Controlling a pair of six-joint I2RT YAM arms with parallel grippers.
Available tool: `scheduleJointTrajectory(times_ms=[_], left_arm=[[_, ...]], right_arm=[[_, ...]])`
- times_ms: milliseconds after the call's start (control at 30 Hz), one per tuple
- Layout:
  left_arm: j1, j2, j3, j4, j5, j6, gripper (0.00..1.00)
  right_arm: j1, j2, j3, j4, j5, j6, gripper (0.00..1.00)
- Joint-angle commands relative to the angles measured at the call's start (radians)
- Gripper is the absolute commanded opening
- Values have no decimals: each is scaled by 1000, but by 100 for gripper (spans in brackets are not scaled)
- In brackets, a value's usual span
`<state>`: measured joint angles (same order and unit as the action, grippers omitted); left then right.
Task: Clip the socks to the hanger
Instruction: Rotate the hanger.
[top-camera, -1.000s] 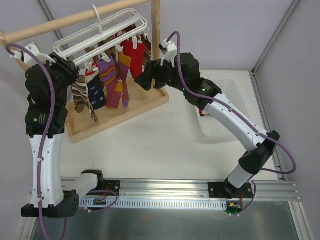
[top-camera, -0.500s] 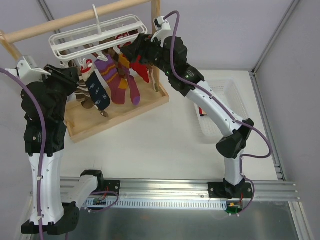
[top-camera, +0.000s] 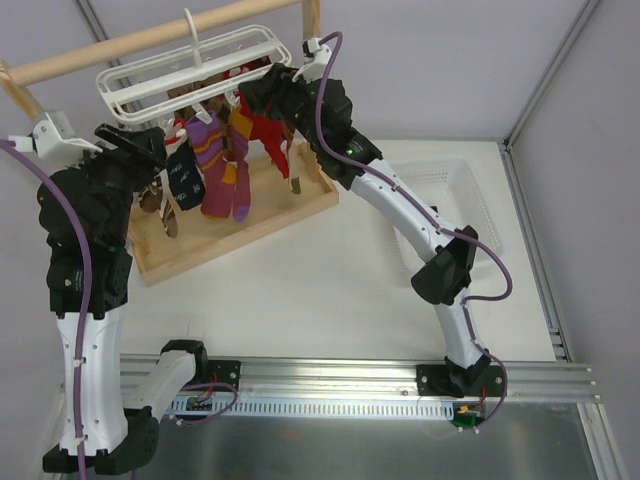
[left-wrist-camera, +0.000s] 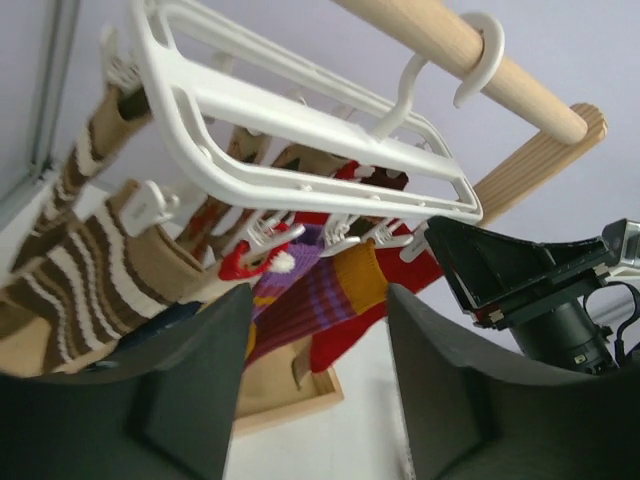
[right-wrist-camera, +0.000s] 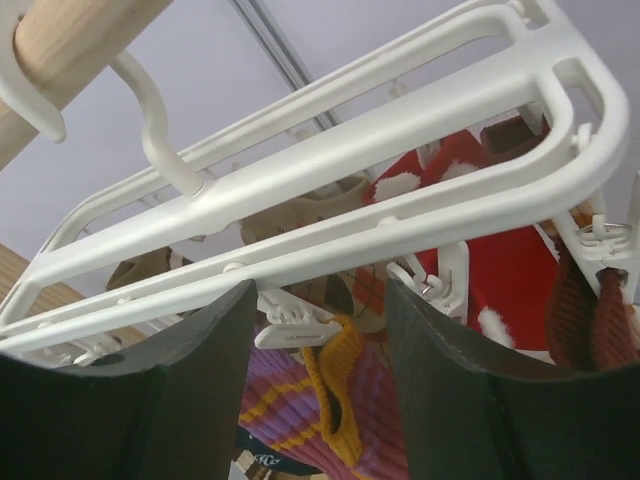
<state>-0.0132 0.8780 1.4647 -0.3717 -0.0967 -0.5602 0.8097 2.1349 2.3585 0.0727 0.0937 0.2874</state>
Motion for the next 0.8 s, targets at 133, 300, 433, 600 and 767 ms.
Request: scheduleJointTrajectory(times_ms=[133,300,433,600,767], left_arm=[[-4,-16,77,-15,-156,149,73],[5,73,161,-30,-227,183,73],[7,142,219,-32,-189,171,72],[7,171,197,-33,-170,141,70],[7,165,140,-29,-163,131,64]], right_arm=[[-63,-24,45,108,28,15,56],[-73,-12,51,118,-17,13,56],[-73,-10,56,131,-74,13,57],[-73,-53,36,81,-181,-24,60],[-72,-128,-38,20,-284,-42,66]])
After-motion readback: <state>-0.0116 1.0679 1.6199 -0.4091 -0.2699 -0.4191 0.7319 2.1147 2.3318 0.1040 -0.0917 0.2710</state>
